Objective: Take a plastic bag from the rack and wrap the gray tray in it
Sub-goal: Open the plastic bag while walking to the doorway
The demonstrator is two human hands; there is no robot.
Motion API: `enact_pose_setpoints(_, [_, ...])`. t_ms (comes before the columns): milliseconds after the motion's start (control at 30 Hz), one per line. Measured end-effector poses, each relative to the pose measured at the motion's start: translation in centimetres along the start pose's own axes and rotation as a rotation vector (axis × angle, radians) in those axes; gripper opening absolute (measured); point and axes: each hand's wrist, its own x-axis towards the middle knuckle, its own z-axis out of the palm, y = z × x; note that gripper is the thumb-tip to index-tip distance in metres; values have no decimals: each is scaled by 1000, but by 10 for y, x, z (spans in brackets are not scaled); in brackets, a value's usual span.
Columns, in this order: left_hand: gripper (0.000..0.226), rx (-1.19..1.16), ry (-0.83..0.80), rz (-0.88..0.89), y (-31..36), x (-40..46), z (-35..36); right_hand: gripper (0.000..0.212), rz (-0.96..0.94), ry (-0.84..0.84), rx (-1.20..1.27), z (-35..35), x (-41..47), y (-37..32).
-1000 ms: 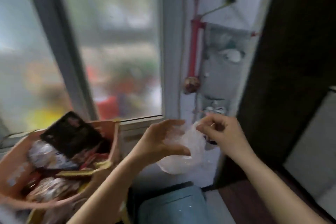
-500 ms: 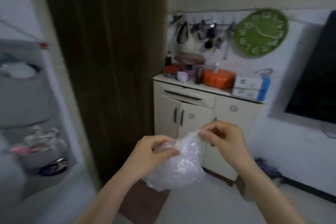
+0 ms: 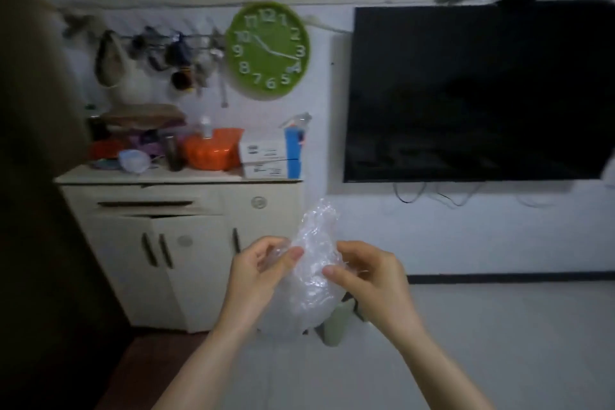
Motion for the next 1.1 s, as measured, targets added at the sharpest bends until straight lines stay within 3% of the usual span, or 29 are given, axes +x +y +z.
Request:
enact_pose_setpoints(167, [35,-40,-140,11,-26,66,86,8,26,339,-61,-63,39,42])
enact_pose_setpoints(367, [17,-70,-287,38,-58,166,169,10,22,669,-175,-149,97,78])
enact_pose_setpoints(600, [20,-61,-606,67,-59,262,271,20,25,846,-378,-237,142,101])
enact_pose_setpoints(700, [30,-64,-670,48,-58,280,312,16,88,867,-417,-272,148,116])
enact_pose_setpoints(767, [52,-13,-723,119,-52,291,344,12,126,838,-489,-294,158,128])
enact_pose_setpoints(933, [83,188,-1070,613,-30,308,453,4,168,726,-642,-356,196,161])
enact_pose_setpoints(1000, [78,337,-1102,738,-32,318,505,4,136,732,-633,-388,214,176])
enact_pose_setpoints(1100, [44,362,-1113,638,-38,345,579,14,112,772,-583,-449,240,196])
